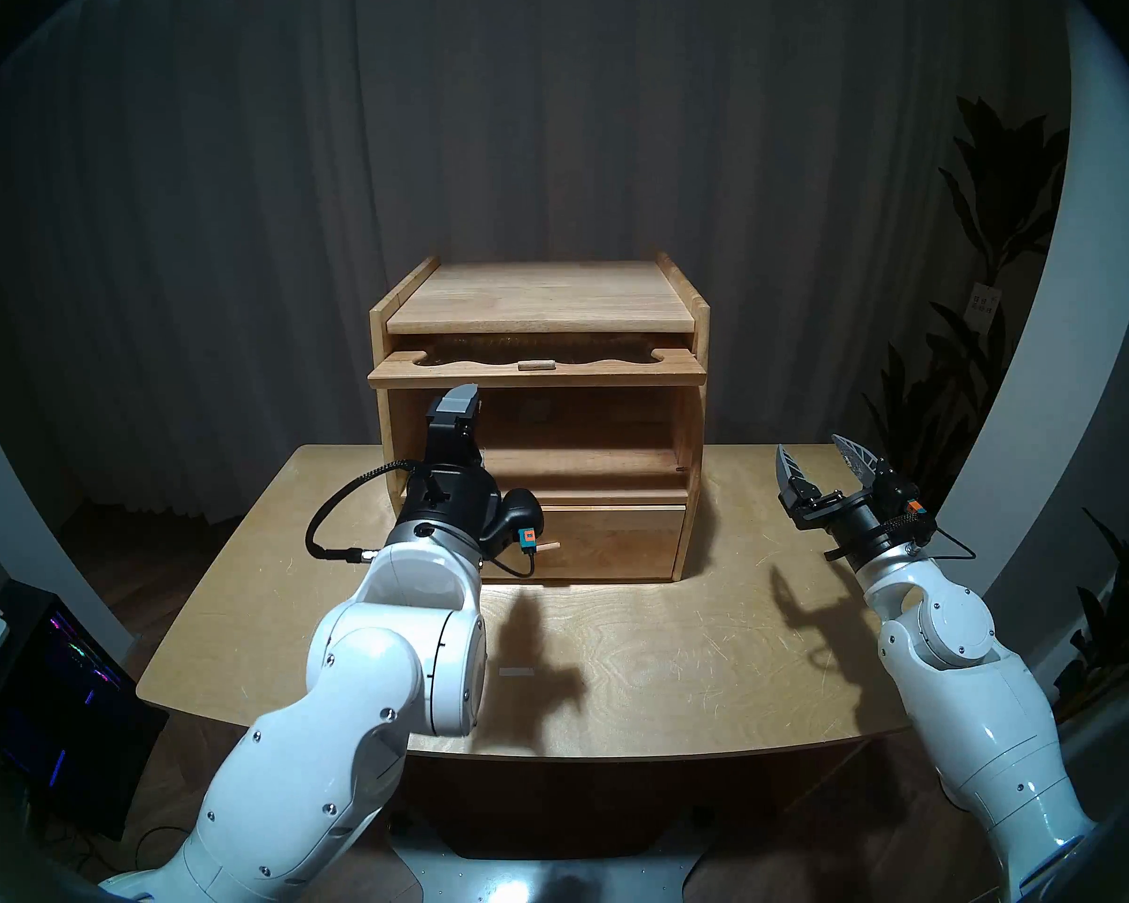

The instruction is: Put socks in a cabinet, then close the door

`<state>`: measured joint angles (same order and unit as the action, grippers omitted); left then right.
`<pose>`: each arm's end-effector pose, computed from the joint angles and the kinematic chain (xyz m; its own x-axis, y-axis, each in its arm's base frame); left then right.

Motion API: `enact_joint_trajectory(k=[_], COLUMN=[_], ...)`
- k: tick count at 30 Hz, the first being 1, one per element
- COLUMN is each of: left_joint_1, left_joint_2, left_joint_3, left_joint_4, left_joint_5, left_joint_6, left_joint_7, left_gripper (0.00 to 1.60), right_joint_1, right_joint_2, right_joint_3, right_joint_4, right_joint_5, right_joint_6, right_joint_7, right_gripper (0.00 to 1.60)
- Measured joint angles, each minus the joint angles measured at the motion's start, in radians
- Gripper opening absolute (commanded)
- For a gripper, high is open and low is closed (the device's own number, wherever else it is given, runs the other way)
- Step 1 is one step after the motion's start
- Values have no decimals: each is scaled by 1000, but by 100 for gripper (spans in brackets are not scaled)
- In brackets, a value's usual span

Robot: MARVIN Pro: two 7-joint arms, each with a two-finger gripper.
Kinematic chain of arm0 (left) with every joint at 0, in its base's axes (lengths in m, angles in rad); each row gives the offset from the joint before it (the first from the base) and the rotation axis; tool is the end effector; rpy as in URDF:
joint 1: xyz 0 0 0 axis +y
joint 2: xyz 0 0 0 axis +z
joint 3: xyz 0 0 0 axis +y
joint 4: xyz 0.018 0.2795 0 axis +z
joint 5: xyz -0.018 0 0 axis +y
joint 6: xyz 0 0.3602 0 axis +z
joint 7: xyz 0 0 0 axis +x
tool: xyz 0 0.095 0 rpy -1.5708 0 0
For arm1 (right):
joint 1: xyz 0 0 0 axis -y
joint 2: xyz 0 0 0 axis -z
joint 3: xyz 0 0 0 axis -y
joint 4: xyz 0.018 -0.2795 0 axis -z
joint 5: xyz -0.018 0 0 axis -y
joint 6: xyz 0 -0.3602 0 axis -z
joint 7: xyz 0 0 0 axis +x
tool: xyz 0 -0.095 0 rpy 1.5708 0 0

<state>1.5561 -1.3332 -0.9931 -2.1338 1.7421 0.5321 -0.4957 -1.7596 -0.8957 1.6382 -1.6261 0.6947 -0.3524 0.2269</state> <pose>0.3750 -0.1564 -0.1307 -0.0373 -0.9952 -0.0908 0.0822 0.0875 -0.9928 0.4235 -0.1741 -0.2450 -0.2466 -0.0097 0.9691 0.1989 -0.9792 0.0408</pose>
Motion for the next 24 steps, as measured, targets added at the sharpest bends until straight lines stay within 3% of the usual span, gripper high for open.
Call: enact_joint_trajectory(k=[12,24], left_joint_1=[-109,-219], left_joint_2=[-56,-124], left_joint_3=[-36,-77], left_joint_4=[62,204], left_joint_5=[64,83], left_joint_6=[-92,-148], left_joint_7=[-89,-175], left_gripper=[160,160], right_joint_1=[0,0], right_joint_2=[0,0], right_joint_3=[0,0], right_joint_4=[0,0], right_joint_5=[0,0], right_joint_6=[0,0], right_joint_7=[0,0], right_gripper=[160,160])
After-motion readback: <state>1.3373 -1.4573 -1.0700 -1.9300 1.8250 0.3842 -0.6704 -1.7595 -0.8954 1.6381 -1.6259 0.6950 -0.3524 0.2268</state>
